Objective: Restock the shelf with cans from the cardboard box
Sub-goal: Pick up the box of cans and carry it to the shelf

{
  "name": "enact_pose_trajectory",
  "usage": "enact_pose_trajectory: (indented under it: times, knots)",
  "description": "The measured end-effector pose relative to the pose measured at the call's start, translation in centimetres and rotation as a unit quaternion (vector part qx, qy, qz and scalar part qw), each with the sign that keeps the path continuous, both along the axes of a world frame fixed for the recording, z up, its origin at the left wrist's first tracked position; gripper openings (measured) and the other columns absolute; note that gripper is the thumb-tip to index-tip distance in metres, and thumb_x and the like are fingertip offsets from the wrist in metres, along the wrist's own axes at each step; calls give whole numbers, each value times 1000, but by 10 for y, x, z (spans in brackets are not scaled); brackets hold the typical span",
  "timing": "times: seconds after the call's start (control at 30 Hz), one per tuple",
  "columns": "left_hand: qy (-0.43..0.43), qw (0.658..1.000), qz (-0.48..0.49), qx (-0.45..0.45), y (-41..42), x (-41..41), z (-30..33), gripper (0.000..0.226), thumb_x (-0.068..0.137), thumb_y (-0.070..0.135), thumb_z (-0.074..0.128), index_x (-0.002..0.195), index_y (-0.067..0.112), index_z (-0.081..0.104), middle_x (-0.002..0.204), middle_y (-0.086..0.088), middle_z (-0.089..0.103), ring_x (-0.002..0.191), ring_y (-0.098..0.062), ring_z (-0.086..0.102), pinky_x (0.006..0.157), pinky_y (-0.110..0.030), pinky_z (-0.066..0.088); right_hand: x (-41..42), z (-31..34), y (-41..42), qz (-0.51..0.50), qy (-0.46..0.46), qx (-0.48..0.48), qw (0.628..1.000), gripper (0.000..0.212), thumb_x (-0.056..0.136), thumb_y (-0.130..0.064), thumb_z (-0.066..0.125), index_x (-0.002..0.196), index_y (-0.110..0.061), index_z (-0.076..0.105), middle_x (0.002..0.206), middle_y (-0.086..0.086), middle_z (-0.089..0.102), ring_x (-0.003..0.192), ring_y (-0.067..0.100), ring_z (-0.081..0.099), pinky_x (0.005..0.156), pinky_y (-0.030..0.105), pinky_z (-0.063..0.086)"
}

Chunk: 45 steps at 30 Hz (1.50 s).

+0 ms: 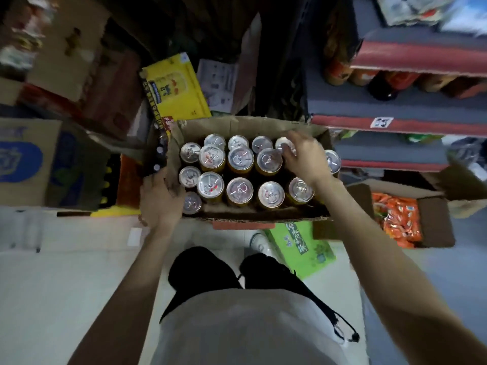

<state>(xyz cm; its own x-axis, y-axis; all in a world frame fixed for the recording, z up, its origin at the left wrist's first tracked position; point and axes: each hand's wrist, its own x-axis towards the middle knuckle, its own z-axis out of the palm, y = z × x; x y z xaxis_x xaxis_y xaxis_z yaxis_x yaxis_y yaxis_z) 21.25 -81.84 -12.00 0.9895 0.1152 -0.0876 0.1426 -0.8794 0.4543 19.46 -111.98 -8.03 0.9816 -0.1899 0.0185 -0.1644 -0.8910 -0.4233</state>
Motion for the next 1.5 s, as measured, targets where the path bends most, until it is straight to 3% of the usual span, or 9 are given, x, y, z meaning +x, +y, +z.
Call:
enact_pose_trajectory:
  times: [0.07, 0.2, 0.3, 0.4, 0.6, 0.8, 1.03, 1.27, 1.5]
  knots:
    - [-32, 998, 52, -10, -16, -26, 11, 24, 82, 33, 62, 96, 13, 60, 97, -14, 62, 97, -36, 55, 75, -41, 43, 18, -3, -10, 42, -14, 4, 999, 29, 90, -14, 50, 116, -3, 58, 112, 19, 63, 97, 39, 60, 73, 43, 49]
    - [133, 985, 98, 46, -37, -72, 11, 50, 83, 63, 48, 78, 18, 67, 79, -15, 68, 83, -37, 63, 71, -37, 46, 52, -18, -20, 123, 12, -18, 992, 34, 90, -15, 50, 122, -6, 54, 122, 16, 57, 110, 35, 53, 91, 47, 47]
    - [229, 966, 113, -38, -46, -92, -2, 62, 73, 80, 35, 83, 26, 63, 83, 0, 72, 89, -25, 66, 82, -36, 48, 73, -30, -22, 147, 60, -36, 987, 48, 91, -20, 52, 138, -11, 41, 137, 15, 47, 123, 35, 45, 105, 43, 36]
    - [217, 945, 179, -164, -73, -95, -4, 66, 74, 64, 61, 107, 7, 53, 103, -6, 69, 102, -27, 62, 87, -37, 45, 88, -37, -26, 125, 146, -51, 980, 55, 94, -26, 50, 143, -16, 30, 134, 20, 49, 119, 41, 50, 99, 46, 39]
    - [149, 945, 230, -180, -99, -80, -10, 63, 69, 39, 79, 105, -3, 48, 99, -16, 68, 94, -34, 63, 80, -38, 47, 95, -39, -26, 110, 145, -106, 978, 35, 94, -26, 50, 128, -19, 49, 108, 23, 66, 101, 41, 61, 86, 44, 45]
    - [130, 945, 250, -167, -96, -63, -15, 44, 74, 12, 70, 107, -9, 50, 103, -24, 65, 98, -40, 60, 76, -37, 43, 92, -37, -26, 77, 123, -157, 977, 36, 89, -1, 46, 114, -22, 62, 101, 22, 68, 95, 40, 63, 78, 40, 48]
    - [106, 982, 120, -99, -73, -12, -10, 24, 84, 9, 59, 103, -5, 62, 103, -26, 66, 97, -40, 61, 75, -37, 42, 49, -35, -42, 24, 139, -154, 978, 29, 86, -7, 55, 114, -13, 58, 95, 26, 67, 92, 44, 63, 75, 42, 48]
    - [78, 990, 32, -111, -57, 4, -28, 45, 86, 14, 57, 129, 3, 49, 89, -19, 69, 81, -36, 64, 68, -32, 44, 32, -44, -52, 23, 189, -114, 975, 33, 96, -22, 42, 122, -3, 37, 97, 32, 64, 89, 47, 62, 76, 47, 47]
    - [105, 979, 85, -150, -84, -41, -20, 95, 77, 26, 73, 150, 21, 12, 106, -8, 63, 92, -29, 61, 83, -34, 44, 47, -52, -51, 64, 178, 1, 982, 64, 95, -30, 50, 146, -30, 13, 114, 34, 58, 101, 49, 59, 88, 53, 49]
